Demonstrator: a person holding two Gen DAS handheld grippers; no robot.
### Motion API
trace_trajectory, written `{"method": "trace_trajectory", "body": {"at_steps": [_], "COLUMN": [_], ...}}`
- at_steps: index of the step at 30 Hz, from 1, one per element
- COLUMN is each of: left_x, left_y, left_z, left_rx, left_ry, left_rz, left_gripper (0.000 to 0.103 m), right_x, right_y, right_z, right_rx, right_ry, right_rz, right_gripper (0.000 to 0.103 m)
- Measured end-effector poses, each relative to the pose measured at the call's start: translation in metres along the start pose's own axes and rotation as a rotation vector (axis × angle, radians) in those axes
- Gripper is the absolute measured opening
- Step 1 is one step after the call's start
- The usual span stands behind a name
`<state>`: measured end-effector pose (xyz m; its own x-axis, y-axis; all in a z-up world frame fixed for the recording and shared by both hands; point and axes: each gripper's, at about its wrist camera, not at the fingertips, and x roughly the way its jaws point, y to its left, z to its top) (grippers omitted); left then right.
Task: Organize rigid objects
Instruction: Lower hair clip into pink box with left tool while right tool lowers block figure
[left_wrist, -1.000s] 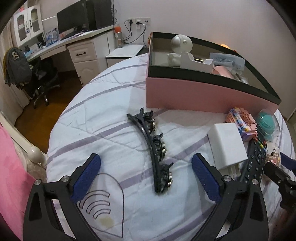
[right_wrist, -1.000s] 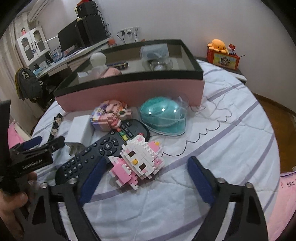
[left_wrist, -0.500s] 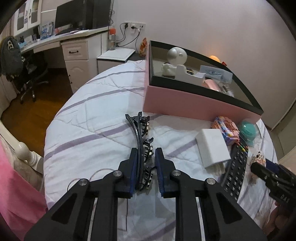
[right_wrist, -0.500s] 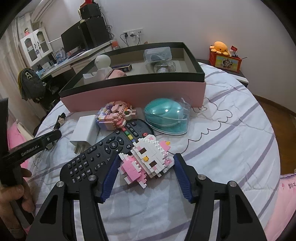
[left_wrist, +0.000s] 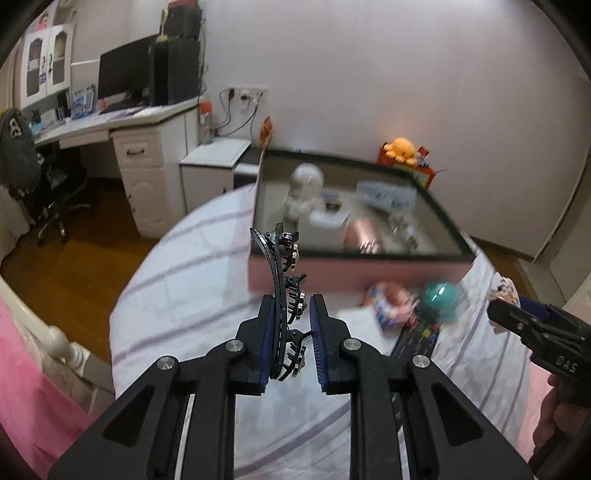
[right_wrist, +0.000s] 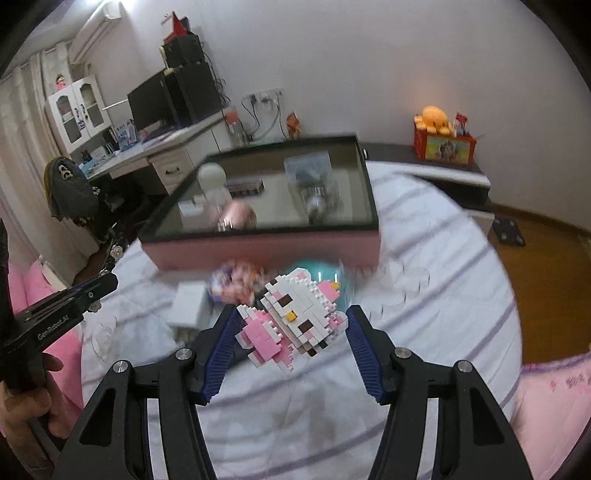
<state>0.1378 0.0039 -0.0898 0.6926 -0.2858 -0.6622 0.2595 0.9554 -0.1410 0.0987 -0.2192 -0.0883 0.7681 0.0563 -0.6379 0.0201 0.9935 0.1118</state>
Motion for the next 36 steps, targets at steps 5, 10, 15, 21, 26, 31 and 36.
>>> {"method": "trace_trajectory", "body": {"at_steps": [5, 10, 15, 21, 26, 31, 36], "left_x": [-0.005, 0.008, 0.043, 0.088, 0.117, 0.136, 0.135], "left_y": [-0.011, -0.026, -0.038, -0.042, -0.046, -0.047, -0.043], "left_z": [0.035, 0.071, 0.095, 0.1, 0.1, 0.097, 0.093], "left_rx": [0.027, 0.048, 0.06, 0.072, 0.074, 0.076, 0.062], "left_ry": [-0.059, -0.099, -0.079, -0.017, 0.033, 0.077, 0.069], "left_rz": [-0.016, -0.05, -0.078, -0.079, -0.085, -0.08, -0.062], "left_gripper": [0.018, 0.019, 0.019, 0.019, 0.019, 0.02, 0.051], "right_x": [-0.002, 0.012, 0.043, 0.089, 0.118, 0.14, 0.149], "right_y": [0.006, 0.006, 0.001, -0.007, -0.012, -0.014, -0.015], "right_z": [0.043, 0.083, 0.112, 0.118, 0.118, 0.114, 0.11], "right_rx": [-0.036, -0.039, -0.037, -0.044, -0.037, -0.04, -0.055], "right_ry": [-0.064, -0.101, -0.079, -0.01, 0.039, 0.085, 0.118], "right_rz": [-0.001, 0.008, 0.016, 0.001, -0.001, -0.007, -0.018], "right_gripper": [0.06, 0.06, 0.06, 0.06, 0.06, 0.06, 0.061]}}
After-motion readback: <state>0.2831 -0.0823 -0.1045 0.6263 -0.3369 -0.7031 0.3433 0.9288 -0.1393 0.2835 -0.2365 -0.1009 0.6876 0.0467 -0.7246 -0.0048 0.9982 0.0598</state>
